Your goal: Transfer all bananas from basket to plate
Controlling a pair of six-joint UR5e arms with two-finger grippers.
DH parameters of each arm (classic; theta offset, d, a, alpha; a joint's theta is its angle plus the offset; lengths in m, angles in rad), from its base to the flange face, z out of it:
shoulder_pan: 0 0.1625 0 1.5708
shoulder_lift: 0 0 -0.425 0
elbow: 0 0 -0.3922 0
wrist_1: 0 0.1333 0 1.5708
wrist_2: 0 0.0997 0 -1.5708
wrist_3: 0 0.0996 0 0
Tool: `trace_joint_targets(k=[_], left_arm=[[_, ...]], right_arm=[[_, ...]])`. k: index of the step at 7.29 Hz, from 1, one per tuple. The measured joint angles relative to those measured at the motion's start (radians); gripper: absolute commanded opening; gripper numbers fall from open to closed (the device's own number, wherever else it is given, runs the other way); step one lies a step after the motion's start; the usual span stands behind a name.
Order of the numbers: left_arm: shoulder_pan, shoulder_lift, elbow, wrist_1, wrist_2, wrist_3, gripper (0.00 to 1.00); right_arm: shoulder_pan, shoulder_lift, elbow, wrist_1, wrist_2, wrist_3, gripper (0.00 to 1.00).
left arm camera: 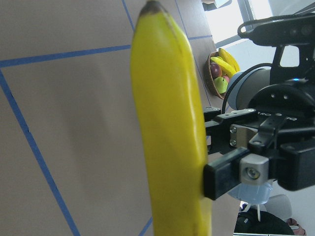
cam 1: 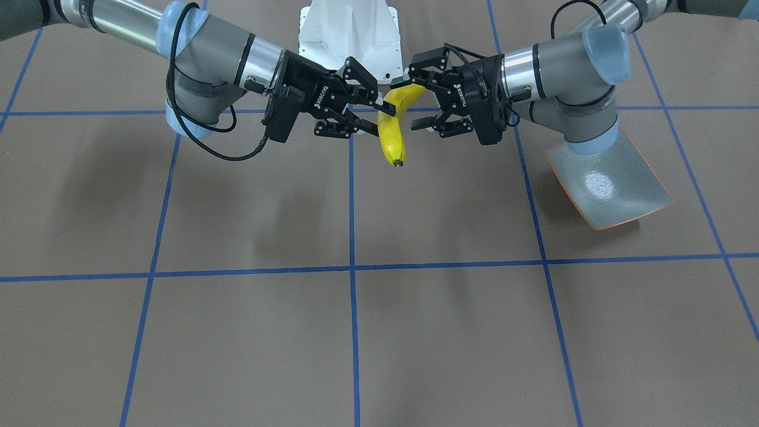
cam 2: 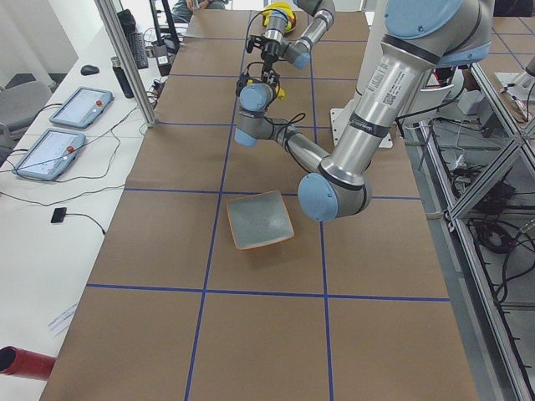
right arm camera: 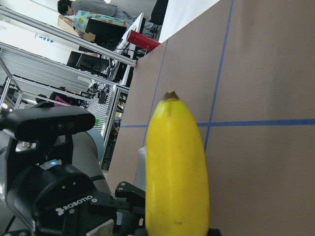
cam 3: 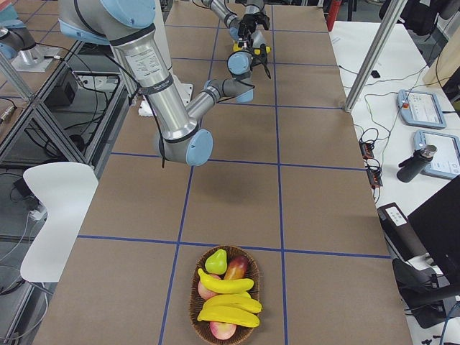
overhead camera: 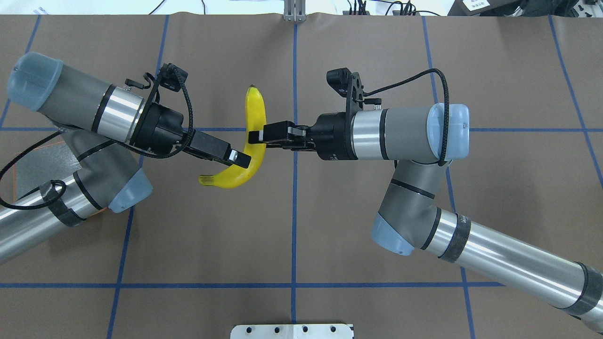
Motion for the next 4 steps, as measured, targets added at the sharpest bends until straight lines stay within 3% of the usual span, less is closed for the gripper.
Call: trace_joint_targets(k=[2, 3, 4], left_arm=[[0.006, -0.003, 0.000, 0.000, 0.001, 0.001, 0.83], [0.010, -0.005, 0.000, -0.001, 0.003, 0.001, 0.59], [0.014, -0.005, 0.000, -0.001, 0.004, 0.001, 0.01]], right_arm=[[-0.004, 0.005, 0.001, 0.001, 0.004, -0.001, 0.00], [-0.005, 0.006, 0.002, 0.001, 0.004, -0.002, 0.00], [-0.006, 0.005, 0.002, 0.005, 0.004, -0.002, 0.00]])
